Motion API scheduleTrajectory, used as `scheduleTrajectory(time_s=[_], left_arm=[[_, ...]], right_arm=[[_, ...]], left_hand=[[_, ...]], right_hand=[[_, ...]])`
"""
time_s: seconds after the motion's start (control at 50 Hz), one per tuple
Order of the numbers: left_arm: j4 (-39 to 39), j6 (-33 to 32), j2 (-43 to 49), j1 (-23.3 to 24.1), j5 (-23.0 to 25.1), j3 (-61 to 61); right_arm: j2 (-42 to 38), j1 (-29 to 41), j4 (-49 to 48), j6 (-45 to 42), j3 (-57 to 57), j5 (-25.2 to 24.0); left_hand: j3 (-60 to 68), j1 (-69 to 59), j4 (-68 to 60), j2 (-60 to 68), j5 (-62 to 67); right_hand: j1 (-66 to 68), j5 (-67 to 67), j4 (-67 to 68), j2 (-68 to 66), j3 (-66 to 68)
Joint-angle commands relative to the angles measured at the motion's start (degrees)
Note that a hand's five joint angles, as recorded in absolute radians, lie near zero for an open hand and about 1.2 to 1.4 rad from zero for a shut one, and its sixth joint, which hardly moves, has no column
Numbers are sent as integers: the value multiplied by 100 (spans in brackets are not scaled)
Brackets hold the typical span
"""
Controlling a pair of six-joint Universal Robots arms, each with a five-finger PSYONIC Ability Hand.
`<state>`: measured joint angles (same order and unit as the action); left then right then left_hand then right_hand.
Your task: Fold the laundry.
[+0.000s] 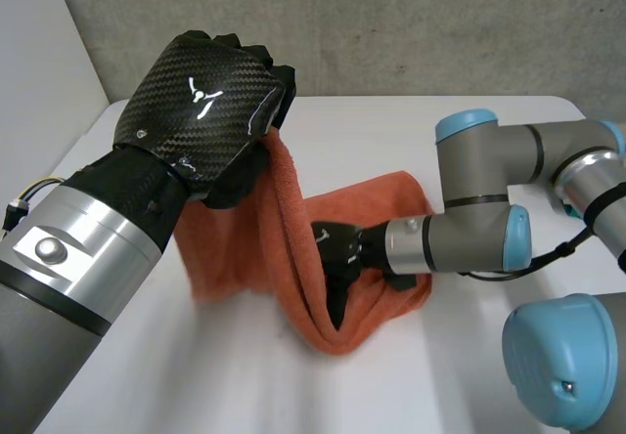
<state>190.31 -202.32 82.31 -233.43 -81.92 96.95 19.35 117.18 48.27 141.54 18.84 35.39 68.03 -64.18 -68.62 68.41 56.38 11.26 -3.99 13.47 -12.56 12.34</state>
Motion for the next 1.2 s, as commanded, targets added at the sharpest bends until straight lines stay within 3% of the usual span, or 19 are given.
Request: scheduleTrajectory(time_s=[0.02, 0.04, 0.06, 0.18, 0.28, 0.36, 0.44, 0.5, 0.58, 0.74, 0.94, 0.96, 0.98, 1.04, 1.06, 1.2], left_arm=[[15, 0, 14, -27, 9, -36], [15, 0, 14, -36, 0, -45], [24, 0, 14, -36, 0, -62], [59, 0, 40, -159, -8, -141], [85, 9, 171, -422, -35, -352], [243, 0, 592, -616, -53, -825], [558, 9, 882, -633, -79, -1247], [770, 0, 1041, -642, -88, -1407], [1043, 0, 1287, -633, -114, -1477], [1105, 0, 2122, -625, -132, -1214], [1087, -18, 2703, -677, -149, -687], [1087, -18, 2694, -695, -149, -643], [1087, -18, 2694, -712, -149, -616], [1087, -18, 2615, -739, -140, -537], [1078, -18, 2589, -739, -140, -537], [1069, 26, 2009, -800, -114, -247]], right_arm=[[-89, 139, 640, -882, 217, 91], [-72, 139, 596, -847, 156, 160], [-71, 139, 552, -821, 77, 213], [-37, 42, -351, 74, -801, 1126], [498, -238, -1939, 1522, -1259, 2285], [1104, -441, -3039, 2323, -1225, 2892], [1754, -546, -3717, 2816, -1076, 3376], [2107, -582, -3781, 2915, -812, 3448], [2634, -573, -3527, 2818, 57, 3457], [3750, -538, -3315, 1643, 3349, 3501], [3971, -547, -3991, 1218, 5894, 3598], [4032, -547, -4035, 1210, 5999, 3615], [4164, -547, -4097, 1218, 6070, 3650], [4384, -573, -4141, 1218, 6071, 3720], [4515, -573, -4159, 1236, 6044, 3782], [4683, -861, -4089, 1262, 5816, 3896]], left_hand=[[1082, -1466, -1022, 1043, 1247], [1082, -1466, -1022, 1043, 1247], [1099, -1483, -1039, 1060, 1264], [1149, -1534, -1090, 1110, 1314], [1197, -1582, -1138, 1159, 1362], [1197, -1582, -1138, 1159, 1362], [1197, -1582, -1138, 1159, 1362], [1197, -1582, -1138, 1159, 1362], [1197, -1582, -1138, 1159, 1362], [1116, -1500, -1056, 1077, 1281], [1065, -1450, -1006, 1026, 1230], [1065, -1450, -1006, 1026, 1230], [1065, -1450, -1006, 1026, 1230], [1065, -1450, -1006, 1026, 1230], [1065, -1450, -1006, 1026, 1230], [1048, -1433, -989, 1009, 1213]], right_hand=[[2910, -2637, 2689, -2781, 2802], [5774, -5501, 5554, -5645, 5666], [6769, -6496, 6548, -6639, 6661], [6874, -6601, 6653, -6744, 6766], [6874, -6601, 6653, -6744, 6766], [6874, -6601, 6653, -6744, 6766], [6874, -6601, 6653, -6744, 6766], [6874, -6601, 6653, -6744, 6766], [6874, -6601, 6653, -6744, 6766], [6874, -6601, 6653, -6744, 6766], [6874, -6601, 6653, -6744, 6766], [6663, -6390, 6443, -6534, 6555], [4063, -3790, 3843, -3934, 3955], [412, -139, 191, -283, 304], [-126, 399, -347, 256, -234], [-126, 399, -347, 256, -234]])
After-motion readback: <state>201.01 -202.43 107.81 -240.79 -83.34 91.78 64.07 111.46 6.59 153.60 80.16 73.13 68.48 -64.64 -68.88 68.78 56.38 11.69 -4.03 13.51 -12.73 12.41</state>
